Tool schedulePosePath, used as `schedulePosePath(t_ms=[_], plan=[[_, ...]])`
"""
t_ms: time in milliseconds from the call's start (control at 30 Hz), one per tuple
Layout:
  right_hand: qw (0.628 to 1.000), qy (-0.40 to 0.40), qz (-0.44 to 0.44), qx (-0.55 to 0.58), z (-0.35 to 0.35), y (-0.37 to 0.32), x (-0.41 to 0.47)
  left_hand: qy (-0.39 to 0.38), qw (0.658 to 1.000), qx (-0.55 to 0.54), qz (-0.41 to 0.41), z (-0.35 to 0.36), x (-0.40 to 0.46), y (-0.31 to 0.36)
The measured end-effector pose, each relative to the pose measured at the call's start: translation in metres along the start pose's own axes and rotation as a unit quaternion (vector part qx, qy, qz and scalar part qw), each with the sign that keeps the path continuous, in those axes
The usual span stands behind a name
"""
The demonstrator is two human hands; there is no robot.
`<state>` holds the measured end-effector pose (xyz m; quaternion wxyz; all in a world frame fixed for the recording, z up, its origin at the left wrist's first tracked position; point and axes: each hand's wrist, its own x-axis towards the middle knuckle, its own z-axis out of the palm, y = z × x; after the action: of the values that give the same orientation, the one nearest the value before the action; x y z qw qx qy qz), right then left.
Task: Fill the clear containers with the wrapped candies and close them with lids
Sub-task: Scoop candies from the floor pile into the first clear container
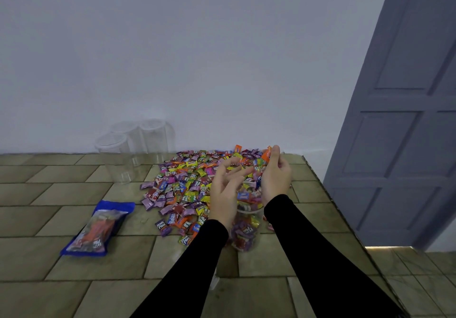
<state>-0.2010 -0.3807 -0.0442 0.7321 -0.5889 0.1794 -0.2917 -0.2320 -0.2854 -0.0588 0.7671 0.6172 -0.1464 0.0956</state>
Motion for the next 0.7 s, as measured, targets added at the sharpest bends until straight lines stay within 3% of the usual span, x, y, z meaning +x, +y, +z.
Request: schedulePosePath(t_ms=[100,200,300,500,700], plan=[[1.000,-0.001,-0.012,-0.009,-0.001,-0.003,-0.002,0.042,0.999,-0.022,0.004,-0.003,-0.004,-0.012],[1.000,-0.006,-0.008,-0.009,-0.001,-0.005,-0.004,0.067,0.987,-0.075,-0.124,-0.005,-0.004,-0.024],[0.999,-0.036,0.005,0.011,-0.002,-0.008,-0.006,0.028,0.972,-0.114,-0.204,-0.003,-0.004,-0.031],[0.990,-0.098,0.046,0.087,-0.004,-0.011,-0.008,0.027,0.972,-0.139,-0.189,-0.002,-0.002,-0.038],[0.992,-0.106,-0.013,0.063,-0.003,-0.006,-0.005,0.035,0.970,-0.143,-0.196,-0.004,0.001,-0.043]])
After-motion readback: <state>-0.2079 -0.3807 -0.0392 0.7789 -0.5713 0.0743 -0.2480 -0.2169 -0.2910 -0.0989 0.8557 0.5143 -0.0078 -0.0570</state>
